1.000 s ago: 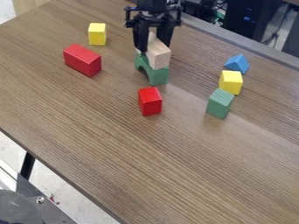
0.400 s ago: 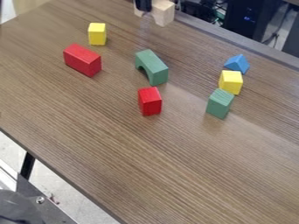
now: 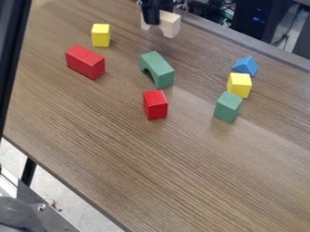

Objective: Take the arch off of the other arch and put it on the table

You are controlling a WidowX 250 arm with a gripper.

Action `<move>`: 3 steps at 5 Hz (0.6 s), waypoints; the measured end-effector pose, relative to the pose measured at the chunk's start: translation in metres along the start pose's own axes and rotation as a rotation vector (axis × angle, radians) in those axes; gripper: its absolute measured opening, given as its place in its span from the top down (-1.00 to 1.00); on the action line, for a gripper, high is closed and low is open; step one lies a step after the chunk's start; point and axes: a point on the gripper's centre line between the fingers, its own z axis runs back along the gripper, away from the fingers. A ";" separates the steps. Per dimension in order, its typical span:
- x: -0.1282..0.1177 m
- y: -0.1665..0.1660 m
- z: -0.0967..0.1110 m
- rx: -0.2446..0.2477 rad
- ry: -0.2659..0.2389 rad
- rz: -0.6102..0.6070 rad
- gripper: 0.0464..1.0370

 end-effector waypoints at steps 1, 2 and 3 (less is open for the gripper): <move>0.007 -0.001 -0.005 -0.001 -0.033 0.001 -0.09; 0.011 0.002 -0.023 0.034 -0.076 -0.089 -0.09; 0.015 0.003 -0.027 0.042 -0.099 -0.103 -0.09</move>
